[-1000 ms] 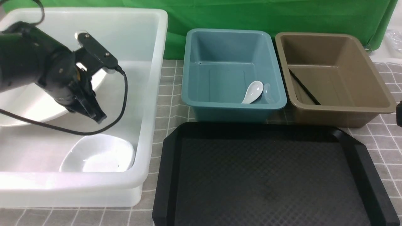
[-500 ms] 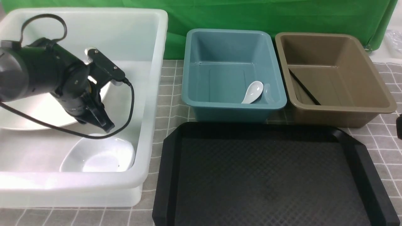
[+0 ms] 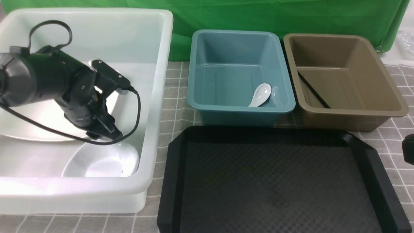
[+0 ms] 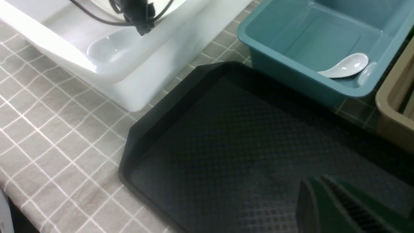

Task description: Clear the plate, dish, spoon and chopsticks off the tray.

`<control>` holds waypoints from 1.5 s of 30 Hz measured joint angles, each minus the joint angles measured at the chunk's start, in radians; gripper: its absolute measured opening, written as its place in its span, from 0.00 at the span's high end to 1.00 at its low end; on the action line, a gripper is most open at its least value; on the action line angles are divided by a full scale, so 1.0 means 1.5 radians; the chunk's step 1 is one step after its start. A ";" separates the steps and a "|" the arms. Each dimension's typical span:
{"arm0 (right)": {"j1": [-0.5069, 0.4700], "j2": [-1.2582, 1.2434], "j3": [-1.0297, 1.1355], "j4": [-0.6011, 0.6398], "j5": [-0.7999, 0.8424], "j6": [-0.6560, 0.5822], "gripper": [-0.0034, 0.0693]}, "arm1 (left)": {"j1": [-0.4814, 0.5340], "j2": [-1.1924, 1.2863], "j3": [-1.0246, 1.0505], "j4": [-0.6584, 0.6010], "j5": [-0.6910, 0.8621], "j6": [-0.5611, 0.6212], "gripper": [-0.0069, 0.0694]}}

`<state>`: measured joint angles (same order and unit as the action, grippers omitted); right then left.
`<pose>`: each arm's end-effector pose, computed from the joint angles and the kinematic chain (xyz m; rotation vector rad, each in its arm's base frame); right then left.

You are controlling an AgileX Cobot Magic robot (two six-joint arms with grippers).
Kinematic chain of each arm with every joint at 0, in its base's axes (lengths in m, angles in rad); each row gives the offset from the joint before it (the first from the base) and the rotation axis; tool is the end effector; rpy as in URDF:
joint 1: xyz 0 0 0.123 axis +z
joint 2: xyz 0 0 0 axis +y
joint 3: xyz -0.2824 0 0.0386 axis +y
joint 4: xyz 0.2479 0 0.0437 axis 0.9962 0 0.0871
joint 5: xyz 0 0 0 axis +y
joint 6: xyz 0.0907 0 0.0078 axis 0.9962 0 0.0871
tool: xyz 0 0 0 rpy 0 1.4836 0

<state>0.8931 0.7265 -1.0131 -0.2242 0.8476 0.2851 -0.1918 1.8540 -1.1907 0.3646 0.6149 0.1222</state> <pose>0.0873 0.0842 0.4114 -0.6610 1.9494 0.4764 0.3705 -0.0528 0.1835 0.7732 2.6255 0.3488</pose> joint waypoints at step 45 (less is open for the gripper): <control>-0.006 0.000 0.000 0.018 -0.002 -0.006 0.85 | -0.161 -0.939 0.578 -0.300 -0.369 0.077 0.90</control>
<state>0.8843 0.7265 -1.0131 -0.1977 0.8448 0.2762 -0.4331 0.4458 -0.3241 -0.0854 0.0619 0.2372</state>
